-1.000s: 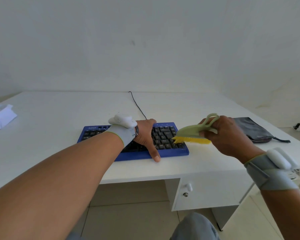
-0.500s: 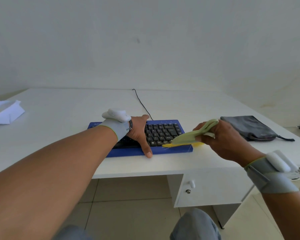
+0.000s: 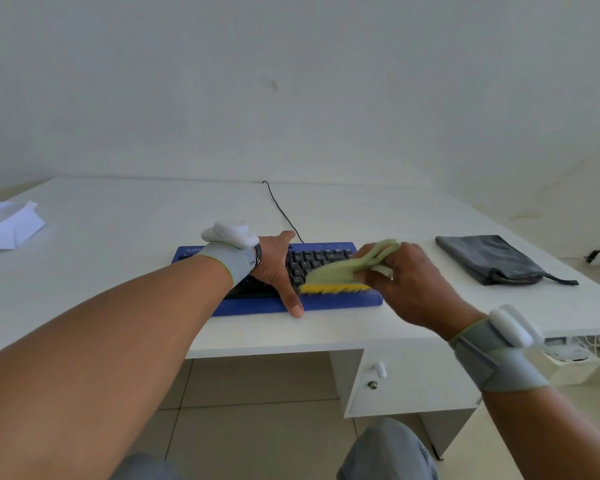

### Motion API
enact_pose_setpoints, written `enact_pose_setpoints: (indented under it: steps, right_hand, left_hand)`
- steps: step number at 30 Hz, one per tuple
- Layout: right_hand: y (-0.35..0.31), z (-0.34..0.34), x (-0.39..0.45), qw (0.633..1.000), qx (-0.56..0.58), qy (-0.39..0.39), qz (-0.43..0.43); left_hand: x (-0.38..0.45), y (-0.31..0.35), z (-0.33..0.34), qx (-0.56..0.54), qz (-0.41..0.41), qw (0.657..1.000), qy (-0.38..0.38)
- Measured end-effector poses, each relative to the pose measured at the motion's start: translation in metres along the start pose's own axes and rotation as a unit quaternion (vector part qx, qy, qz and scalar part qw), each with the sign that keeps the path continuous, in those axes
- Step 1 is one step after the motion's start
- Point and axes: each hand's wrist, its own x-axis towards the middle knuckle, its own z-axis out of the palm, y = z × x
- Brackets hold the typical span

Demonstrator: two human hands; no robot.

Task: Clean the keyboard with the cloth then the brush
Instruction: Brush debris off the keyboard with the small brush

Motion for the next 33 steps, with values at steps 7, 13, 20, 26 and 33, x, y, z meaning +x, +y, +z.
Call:
enact_pose_setpoints:
  steps: [7,13,20,26,33]
  right_hand:
    - [0.027,-0.034,-0.016,0.996,-0.063,-0.003,0.07]
    - [-0.009,-0.024,-0.011,0.999,-0.011,0.049,-0.006]
    - [0.002,0.003,-0.009,0.999,0.0,-0.01,0.039]
    - [0.003,-0.005,-0.014,0.998,-0.022,0.004,0.053]
    - [0.001,-0.023,-0.022,0.996,-0.049,0.042,0.059]
  left_hand:
    - [0.001,-0.008,0.003,-0.018,0.004,1.0,0.006]
    - [-0.001,-0.005,0.004,-0.013,0.007,1.0,0.015]
    - [0.0,-0.011,0.007,-0.017,0.011,1.0,0.017]
    - [-0.005,-0.014,0.006,-0.026,0.017,0.999,0.027]
    - [-0.01,-0.014,0.005,-0.033,0.034,0.998,0.03]
